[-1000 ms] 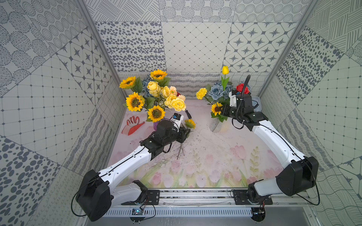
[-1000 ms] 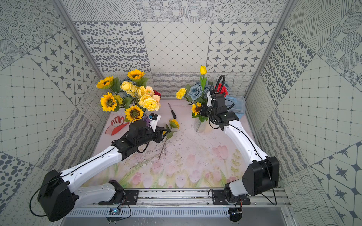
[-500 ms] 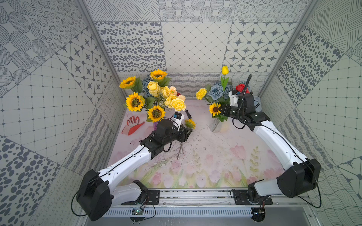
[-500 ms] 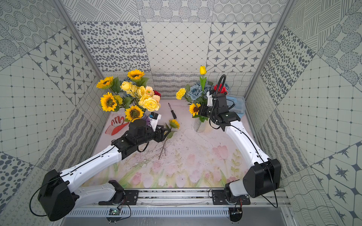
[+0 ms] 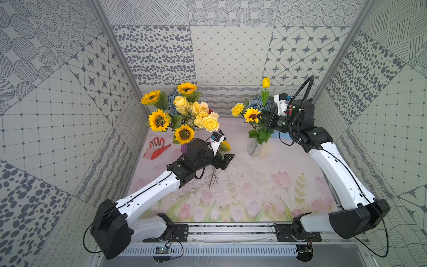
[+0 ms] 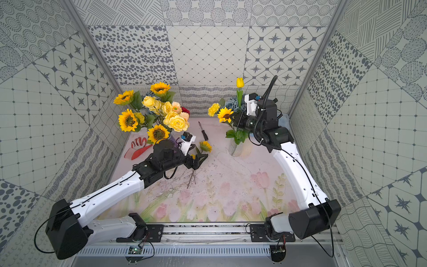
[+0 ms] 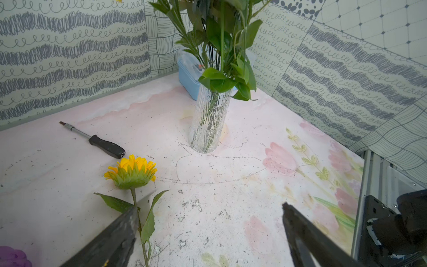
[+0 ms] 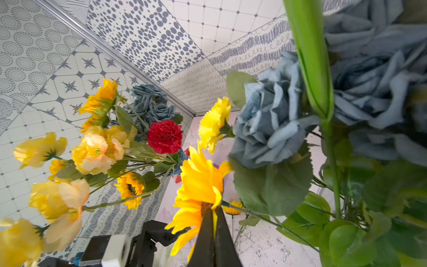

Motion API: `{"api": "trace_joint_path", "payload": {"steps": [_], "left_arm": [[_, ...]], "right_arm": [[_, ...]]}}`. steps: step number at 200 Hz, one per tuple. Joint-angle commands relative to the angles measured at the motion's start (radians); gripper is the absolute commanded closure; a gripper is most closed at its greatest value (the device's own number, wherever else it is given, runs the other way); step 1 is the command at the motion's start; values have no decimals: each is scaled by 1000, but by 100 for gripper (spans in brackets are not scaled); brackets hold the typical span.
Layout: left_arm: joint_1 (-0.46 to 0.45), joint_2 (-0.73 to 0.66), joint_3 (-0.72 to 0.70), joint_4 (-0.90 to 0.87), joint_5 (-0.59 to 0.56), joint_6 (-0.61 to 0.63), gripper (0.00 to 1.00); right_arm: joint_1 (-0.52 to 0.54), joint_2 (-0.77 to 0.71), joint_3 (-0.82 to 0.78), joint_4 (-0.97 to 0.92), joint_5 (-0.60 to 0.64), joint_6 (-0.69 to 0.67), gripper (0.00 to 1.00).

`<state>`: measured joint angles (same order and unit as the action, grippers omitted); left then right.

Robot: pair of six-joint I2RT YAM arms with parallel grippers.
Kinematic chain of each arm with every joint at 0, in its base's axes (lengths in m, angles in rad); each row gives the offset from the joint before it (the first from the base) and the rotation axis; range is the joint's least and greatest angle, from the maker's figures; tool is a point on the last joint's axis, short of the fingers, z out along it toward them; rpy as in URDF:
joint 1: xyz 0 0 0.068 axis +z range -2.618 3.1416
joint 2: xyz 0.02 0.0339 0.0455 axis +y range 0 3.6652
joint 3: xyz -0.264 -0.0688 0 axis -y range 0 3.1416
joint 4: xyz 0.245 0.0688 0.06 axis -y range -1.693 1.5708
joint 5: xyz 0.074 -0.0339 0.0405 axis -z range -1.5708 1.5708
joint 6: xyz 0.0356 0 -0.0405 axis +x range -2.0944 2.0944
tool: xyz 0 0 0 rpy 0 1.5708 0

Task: Pick out yellow flowers from the vase
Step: Pick up the flower from the vase.

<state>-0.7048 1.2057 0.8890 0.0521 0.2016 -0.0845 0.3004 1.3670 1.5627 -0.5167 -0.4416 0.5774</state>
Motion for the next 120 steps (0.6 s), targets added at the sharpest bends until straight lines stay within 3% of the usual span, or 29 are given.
{"api": "trace_joint_path", "payload": {"steps": [1, 66, 120], "left_arm": [[-16, 31, 44, 111, 31, 115, 2], [-32, 75, 175, 147, 117, 158, 2], [-33, 81, 139, 291, 201, 93, 2]], "right_arm": [[-3, -43, 39, -15, -62, 34, 100], [-1, -115, -34, 97, -216, 187, 100], [22, -175, -221, 348, -293, 377, 100]]}}
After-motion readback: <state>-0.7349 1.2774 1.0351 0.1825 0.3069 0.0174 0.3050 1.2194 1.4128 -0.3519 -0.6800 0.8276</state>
